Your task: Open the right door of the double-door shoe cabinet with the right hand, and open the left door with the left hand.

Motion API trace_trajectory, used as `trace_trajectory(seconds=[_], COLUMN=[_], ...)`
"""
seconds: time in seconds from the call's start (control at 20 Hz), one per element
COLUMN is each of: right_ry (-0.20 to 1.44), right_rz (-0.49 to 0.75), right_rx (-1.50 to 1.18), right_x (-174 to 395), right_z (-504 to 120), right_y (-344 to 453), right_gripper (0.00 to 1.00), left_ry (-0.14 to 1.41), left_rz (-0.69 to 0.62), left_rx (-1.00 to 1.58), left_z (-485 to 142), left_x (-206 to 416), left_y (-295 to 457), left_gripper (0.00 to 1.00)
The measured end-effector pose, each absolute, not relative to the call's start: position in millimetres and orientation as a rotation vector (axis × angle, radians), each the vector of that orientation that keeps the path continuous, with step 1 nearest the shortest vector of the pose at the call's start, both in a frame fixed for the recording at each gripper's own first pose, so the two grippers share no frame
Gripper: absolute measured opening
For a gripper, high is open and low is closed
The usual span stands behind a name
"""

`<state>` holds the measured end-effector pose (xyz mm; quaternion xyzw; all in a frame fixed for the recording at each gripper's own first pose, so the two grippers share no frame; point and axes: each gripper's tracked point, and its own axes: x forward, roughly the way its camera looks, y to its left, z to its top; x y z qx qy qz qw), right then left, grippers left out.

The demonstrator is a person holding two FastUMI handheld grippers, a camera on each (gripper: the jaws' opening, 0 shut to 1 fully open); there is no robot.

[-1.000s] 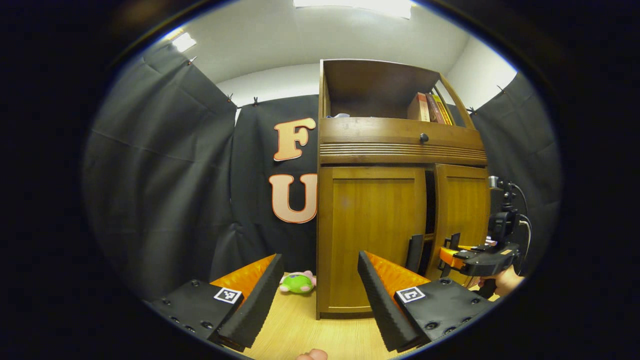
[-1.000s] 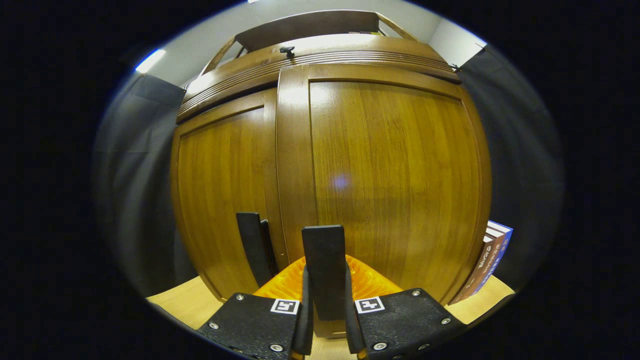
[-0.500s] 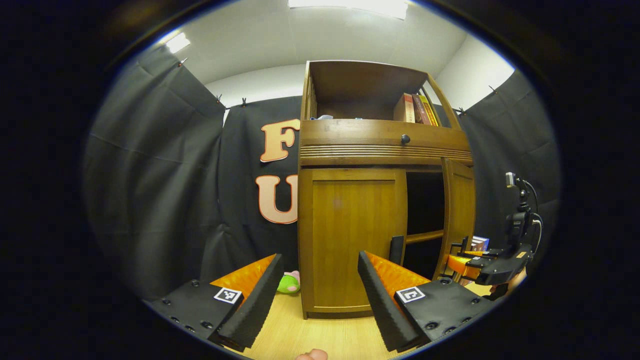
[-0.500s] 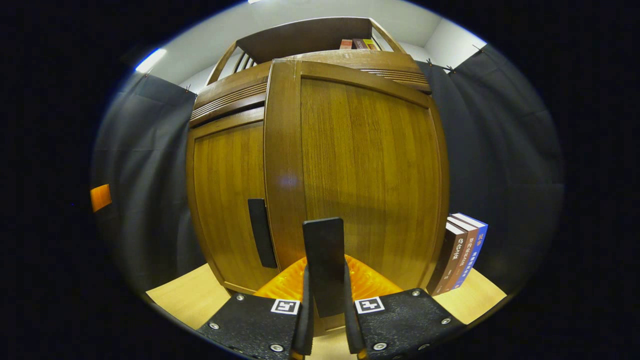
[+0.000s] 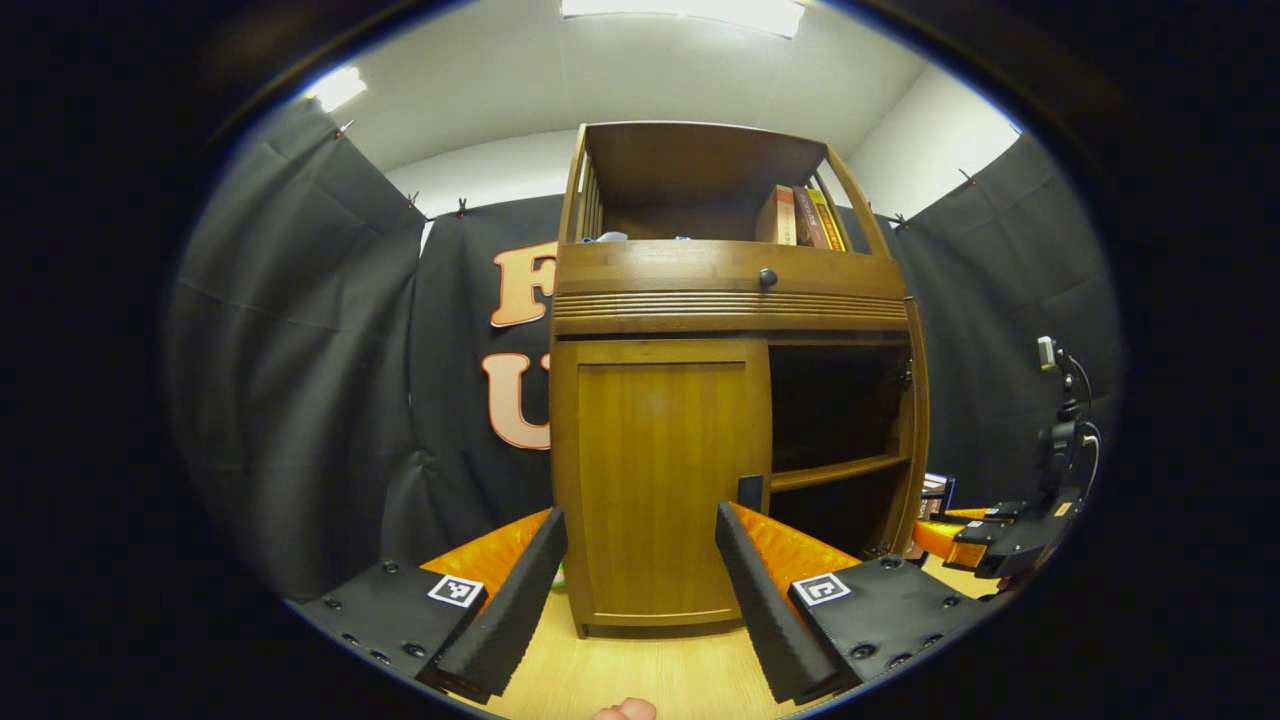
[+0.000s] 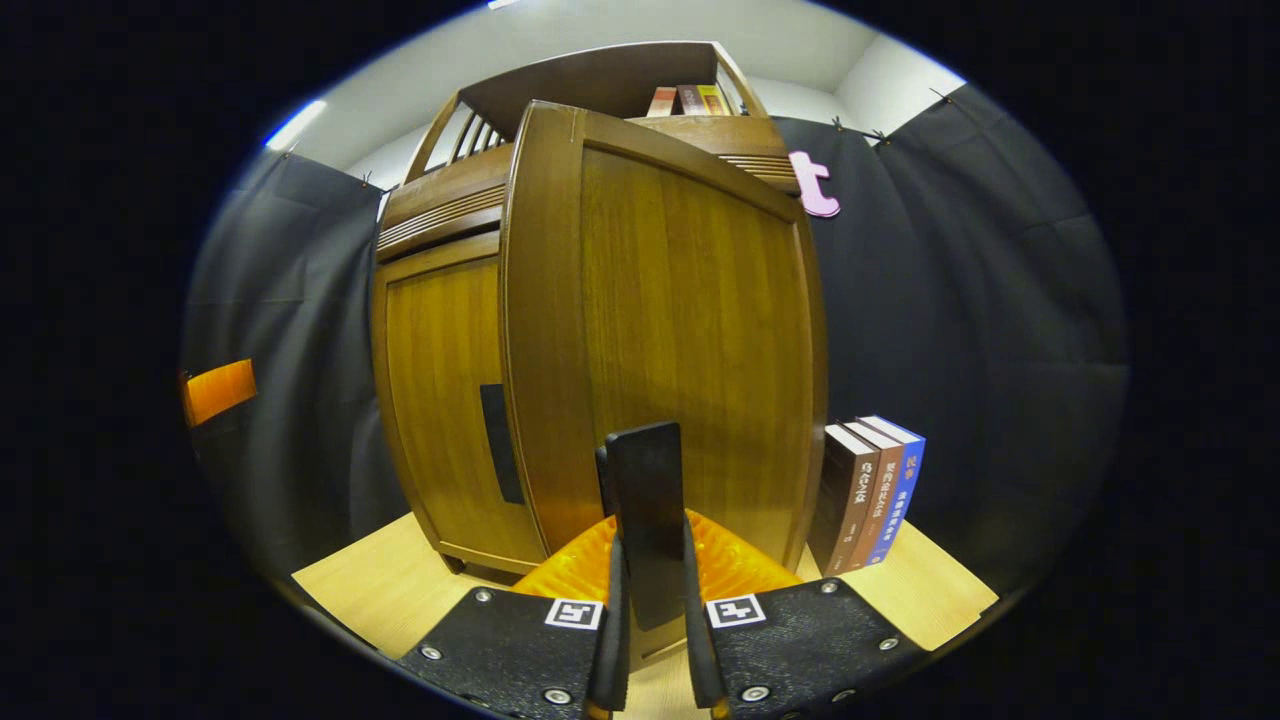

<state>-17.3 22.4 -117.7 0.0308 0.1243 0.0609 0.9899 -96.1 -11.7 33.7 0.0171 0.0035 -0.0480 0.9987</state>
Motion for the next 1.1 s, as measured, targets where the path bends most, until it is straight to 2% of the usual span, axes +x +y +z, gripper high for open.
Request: trace_trajectory(seconds=[0.05,0.1,0.15,0.2,0.65,0.7,0.75,0.9,0.95,1.0,1.1], right_ry=[0.254,0.258,0.257,0.254,0.252,0.255,0.257,0.267,0.262,0.254,0.245], right_rz=[0.116,0.111,0.106,0.099,0.037,0.025,0.004,-0.036,-0.028,-0.018,0.012], right_rx=[0.069,0.074,0.075,0.074,0.001,-0.014,-0.03,-0.009,0.031,0.049,0.074], right_x=[-21.0,-24.9,-29.1,-32.6,-50.4,-52.3,-53.9,-52.7,-53.3,-54.0,-53.2], right_z=[-117.1,-116.7,-115.7,-114.7,-112.9,-112.8,-112.7,-116.1,-117.4,-115.1,-114.5], right_y=[16.4,11.0,5.3,-0.9,-61.6,-72.3,-84.7,-121.5,-126.3,-132.9,-146.6], right_gripper=[0.23,0.12,0.33,0.23,0.14,0.03,0.12,0.07,0.14,0.04,0.03], left_ry=[0.008,0.008,0.007,0.005,-0.007,-0.012,-0.015,-0.01,-0.01,-0.01,-0.01], left_rz=[-0.106,-0.115,-0.125,-0.134,-0.173,-0.171,-0.17,-0.166,-0.169,-0.17,-0.165], left_rx=[0.03,0.027,0.026,0.027,0.023,0.02,0.013,-0.003,-0.004,-0.001,0.007], left_z=[34.2,33.7,34.1,33.8,30.4,30.4,30.1,26.7,25.1,23.9,21.4], left_x=[-94.3,-91.6,-90.6,-89.1,-89.3,-88.9,-86.9,-85.6,-85.1,-82.7,-82.3], left_y=[-19.1,-24.8,-32.0,-38.5,-79.6,-81.8,-83.0,-83.5,-85.2,-89.8,-89.3], left_gripper=[0.94,0.94,0.94,0.96,0.96,0.96,0.96,0.98,0.98,0.99,0.97])
